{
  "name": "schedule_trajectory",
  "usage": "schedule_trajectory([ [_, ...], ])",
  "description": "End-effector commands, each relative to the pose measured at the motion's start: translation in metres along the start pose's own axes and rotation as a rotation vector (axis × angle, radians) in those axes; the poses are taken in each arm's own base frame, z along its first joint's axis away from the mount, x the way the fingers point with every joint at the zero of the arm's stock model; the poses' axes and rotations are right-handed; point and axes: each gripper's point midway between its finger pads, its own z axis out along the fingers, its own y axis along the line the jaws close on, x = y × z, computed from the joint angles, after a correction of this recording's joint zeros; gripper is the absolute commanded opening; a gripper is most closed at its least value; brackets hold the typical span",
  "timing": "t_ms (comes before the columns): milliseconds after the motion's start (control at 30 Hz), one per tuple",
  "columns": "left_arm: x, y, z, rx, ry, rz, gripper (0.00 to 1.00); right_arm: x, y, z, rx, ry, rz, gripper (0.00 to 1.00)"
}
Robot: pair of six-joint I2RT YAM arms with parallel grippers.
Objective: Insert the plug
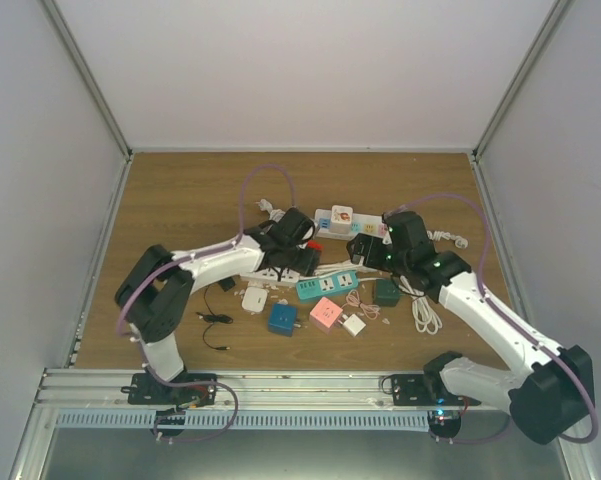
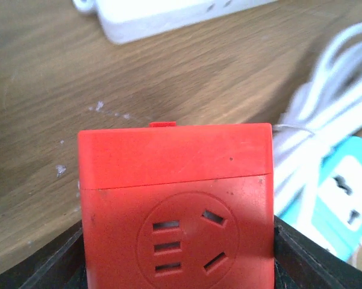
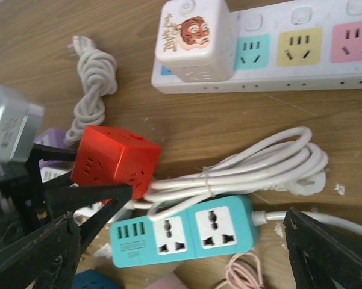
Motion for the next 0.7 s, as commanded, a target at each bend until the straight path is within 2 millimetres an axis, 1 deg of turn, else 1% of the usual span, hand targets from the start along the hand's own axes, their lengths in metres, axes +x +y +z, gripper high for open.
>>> schedule_trajectory([
  [0,-0.058,-0.039,-0.063,0.071,-0.355,0.169,0.52,-0.011,0.025,-0.023,-0.113,-0.003,0.040,0.92],
  [67,-0.065,-0.050,-0.081,0.081,-0.466,0.243,0.51,-0.017,0.041,-0.036,-0.186,0.006,0.047,0.92],
  [100,-0.064,-0.054,-0.088,0.085,-0.508,0.277,0.51,-0.021,0.050,-0.045,-0.223,0.005,0.051,0.92],
  [200,-0.075,-0.072,-0.121,0.105,-0.692,0.381,0.51,-0.030,0.067,-0.068,-0.295,-0.008,0.099,0.93],
  [300,-0.085,-0.084,-0.151,0.071,-0.855,0.482,0.48,-0.033,0.074,-0.082,-0.339,-0.020,0.150,0.93],
  [367,-0.090,-0.091,-0.167,0.031,-0.926,0.542,0.47,-0.035,0.073,-0.088,-0.342,-0.032,0.190,0.96],
  [467,-0.090,-0.104,-0.192,-0.047,-1.056,0.695,0.46,-0.037,0.077,-0.092,-0.379,-0.050,0.233,0.99],
  [500,-0.088,-0.109,-0.199,-0.075,-1.101,0.771,0.45,-0.038,0.078,-0.093,-0.387,-0.052,0.251,0.99],
  [567,-0.087,-0.115,-0.206,-0.121,-1.153,0.855,0.44,-0.038,0.082,-0.093,-0.414,-0.049,0.272,1.00],
  [667,-0.091,-0.115,-0.207,-0.187,-1.168,0.912,0.42,-0.040,0.094,-0.098,-0.506,-0.058,0.293,1.00],
])
